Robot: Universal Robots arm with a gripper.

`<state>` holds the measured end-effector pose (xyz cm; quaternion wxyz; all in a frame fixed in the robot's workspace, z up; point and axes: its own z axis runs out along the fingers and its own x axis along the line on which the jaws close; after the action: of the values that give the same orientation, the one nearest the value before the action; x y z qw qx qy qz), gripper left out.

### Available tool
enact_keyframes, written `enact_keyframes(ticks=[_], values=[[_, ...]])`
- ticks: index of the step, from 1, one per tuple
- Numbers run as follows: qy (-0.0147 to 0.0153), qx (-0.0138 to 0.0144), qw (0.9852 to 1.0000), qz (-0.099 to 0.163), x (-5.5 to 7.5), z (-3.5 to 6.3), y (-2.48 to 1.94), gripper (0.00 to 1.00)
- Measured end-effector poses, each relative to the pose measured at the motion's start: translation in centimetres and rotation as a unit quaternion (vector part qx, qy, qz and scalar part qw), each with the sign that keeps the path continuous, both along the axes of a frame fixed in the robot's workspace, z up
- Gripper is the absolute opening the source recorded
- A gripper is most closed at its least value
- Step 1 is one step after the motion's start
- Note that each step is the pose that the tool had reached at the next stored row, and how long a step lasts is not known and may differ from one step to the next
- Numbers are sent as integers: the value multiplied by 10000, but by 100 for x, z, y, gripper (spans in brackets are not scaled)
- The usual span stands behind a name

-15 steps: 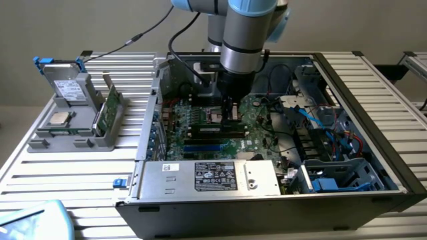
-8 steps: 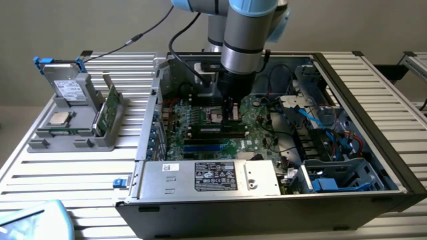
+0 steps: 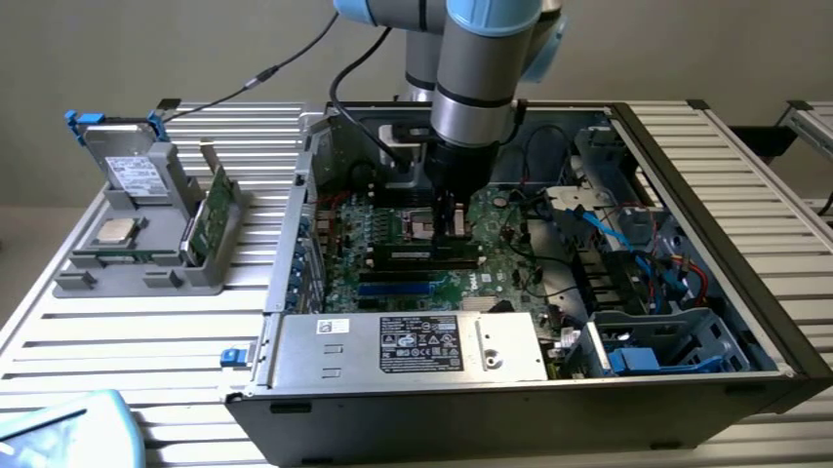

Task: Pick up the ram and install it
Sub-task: 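Insert the ram into the slot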

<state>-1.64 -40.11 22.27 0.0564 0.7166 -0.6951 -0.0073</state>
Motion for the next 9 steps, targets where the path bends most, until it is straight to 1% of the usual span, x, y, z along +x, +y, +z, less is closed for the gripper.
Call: enact_keyframes(ticks=[5,9], values=[[4,1,10000,0,0,-1,1,13],[26,2,10000,0,0,-2,0,13]])
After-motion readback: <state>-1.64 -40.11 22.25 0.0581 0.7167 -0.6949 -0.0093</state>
